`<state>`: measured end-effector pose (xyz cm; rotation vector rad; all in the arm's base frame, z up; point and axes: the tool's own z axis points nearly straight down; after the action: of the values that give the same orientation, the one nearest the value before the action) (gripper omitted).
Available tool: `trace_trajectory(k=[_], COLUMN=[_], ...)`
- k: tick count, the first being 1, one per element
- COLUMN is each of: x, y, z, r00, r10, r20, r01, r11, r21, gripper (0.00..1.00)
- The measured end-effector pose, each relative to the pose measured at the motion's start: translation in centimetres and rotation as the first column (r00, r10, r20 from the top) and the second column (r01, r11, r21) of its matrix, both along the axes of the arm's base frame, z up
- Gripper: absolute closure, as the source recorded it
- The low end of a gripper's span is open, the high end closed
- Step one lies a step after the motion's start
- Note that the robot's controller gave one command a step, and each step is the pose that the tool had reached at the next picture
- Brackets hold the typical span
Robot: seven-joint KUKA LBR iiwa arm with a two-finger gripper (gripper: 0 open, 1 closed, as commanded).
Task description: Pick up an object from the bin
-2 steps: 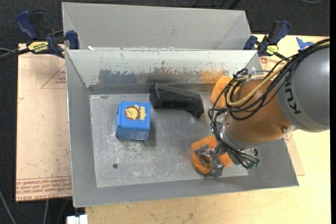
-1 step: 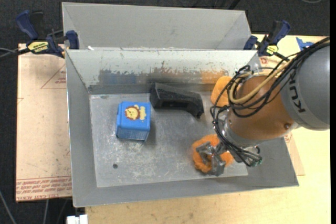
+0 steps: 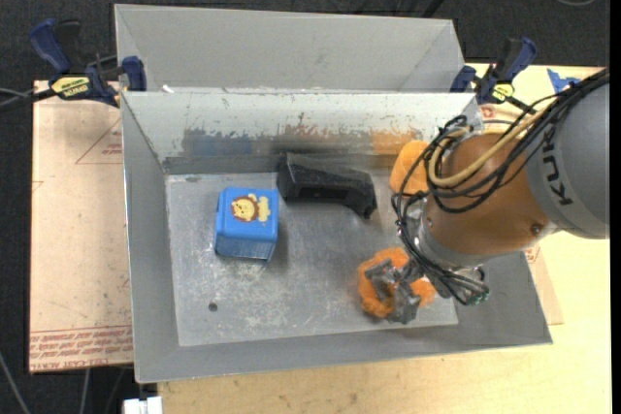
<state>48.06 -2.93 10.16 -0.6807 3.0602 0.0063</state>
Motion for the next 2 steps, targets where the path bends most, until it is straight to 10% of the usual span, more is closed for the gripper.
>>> trace_trajectory(k=[2], x=[0.0], y=[0.0], z=[2.9], r00=[1.0], r10=[-0.001], r20=[0.0], r01=[0.001], r11=[1.0], r21=[0.0], gripper=[1.0])
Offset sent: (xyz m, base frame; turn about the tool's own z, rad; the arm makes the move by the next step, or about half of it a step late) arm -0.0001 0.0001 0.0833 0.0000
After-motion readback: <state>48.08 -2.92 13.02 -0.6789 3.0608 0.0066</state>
